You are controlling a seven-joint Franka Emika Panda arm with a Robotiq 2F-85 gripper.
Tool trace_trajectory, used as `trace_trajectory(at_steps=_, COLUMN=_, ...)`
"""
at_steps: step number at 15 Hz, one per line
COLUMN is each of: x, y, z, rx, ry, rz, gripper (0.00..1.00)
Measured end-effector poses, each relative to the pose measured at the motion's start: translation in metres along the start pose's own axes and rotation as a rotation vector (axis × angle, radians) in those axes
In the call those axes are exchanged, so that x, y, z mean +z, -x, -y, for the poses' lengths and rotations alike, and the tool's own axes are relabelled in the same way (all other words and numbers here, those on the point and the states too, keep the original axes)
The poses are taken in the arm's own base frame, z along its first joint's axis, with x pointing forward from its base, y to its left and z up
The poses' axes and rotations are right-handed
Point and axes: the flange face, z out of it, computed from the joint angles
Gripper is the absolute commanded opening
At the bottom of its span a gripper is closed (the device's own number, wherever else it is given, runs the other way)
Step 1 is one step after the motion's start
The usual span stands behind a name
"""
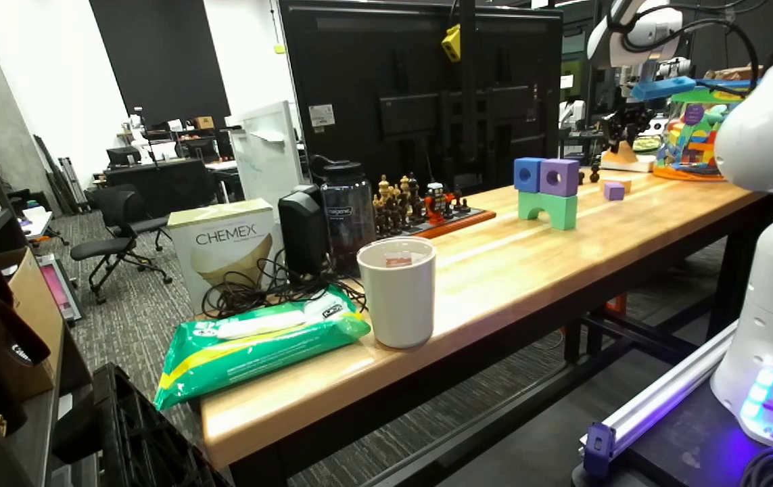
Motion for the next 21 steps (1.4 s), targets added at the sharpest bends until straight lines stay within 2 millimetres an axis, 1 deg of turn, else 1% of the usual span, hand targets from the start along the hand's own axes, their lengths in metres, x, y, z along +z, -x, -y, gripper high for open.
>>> trace_trajectory(at_steps=3, x=-0.017, y=0.007, z=0.0, rx=-0.072, ry=0.011, rz=-0.016, gripper=0.17)
trace_trajectory(at_steps=5, x=-0.025, y=0.013, z=0.002, rx=-0.111, ry=0.006, rz=-0.025, gripper=0.17)
trace_trajectory(at_steps=7, x=-0.031, y=0.019, z=0.006, rx=-0.133, ry=-0.002, rz=-0.032, gripper=0.17)
trace_trajectory(at_steps=9, x=-0.035, y=0.026, z=0.016, rx=-0.145, ry=-0.016, rz=-0.037, gripper=0.17)
trace_trajectory(at_steps=12, x=-0.036, y=0.037, z=0.043, rx=-0.167, ry=-0.049, rz=-0.035, gripper=0.17)
trace_trajectory(at_steps=18, x=-0.037, y=0.056, z=0.112, rx=-0.146, ry=-0.102, rz=-0.051, gripper=0.17)
trace_trajectory(at_steps=21, x=-0.041, y=0.064, z=0.139, rx=-0.138, ry=-0.097, rz=-0.076, gripper=0.17)
